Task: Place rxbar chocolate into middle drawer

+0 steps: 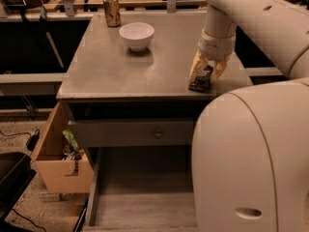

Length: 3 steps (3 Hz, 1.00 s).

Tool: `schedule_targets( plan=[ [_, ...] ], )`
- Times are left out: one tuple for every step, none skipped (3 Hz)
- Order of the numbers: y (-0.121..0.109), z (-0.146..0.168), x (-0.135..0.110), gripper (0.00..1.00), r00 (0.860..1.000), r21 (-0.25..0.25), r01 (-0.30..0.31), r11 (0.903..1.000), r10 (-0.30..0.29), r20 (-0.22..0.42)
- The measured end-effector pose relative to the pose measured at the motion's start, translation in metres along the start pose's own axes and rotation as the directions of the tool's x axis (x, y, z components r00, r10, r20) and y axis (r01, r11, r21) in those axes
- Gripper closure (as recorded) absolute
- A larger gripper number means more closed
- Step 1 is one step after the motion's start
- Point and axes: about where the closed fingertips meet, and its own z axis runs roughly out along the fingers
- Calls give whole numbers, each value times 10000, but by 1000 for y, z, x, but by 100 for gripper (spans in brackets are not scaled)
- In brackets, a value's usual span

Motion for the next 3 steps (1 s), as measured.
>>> schedule_targets(
  plan=[
    [5,-27,8,100,9971,15,376,9993,-377,661],
    [5,-56,38,100,9822,231,1116,9935,-1138,1495],
    [-14,-72,95,100,9637,29,1895,9819,-1865,1909]
  ],
)
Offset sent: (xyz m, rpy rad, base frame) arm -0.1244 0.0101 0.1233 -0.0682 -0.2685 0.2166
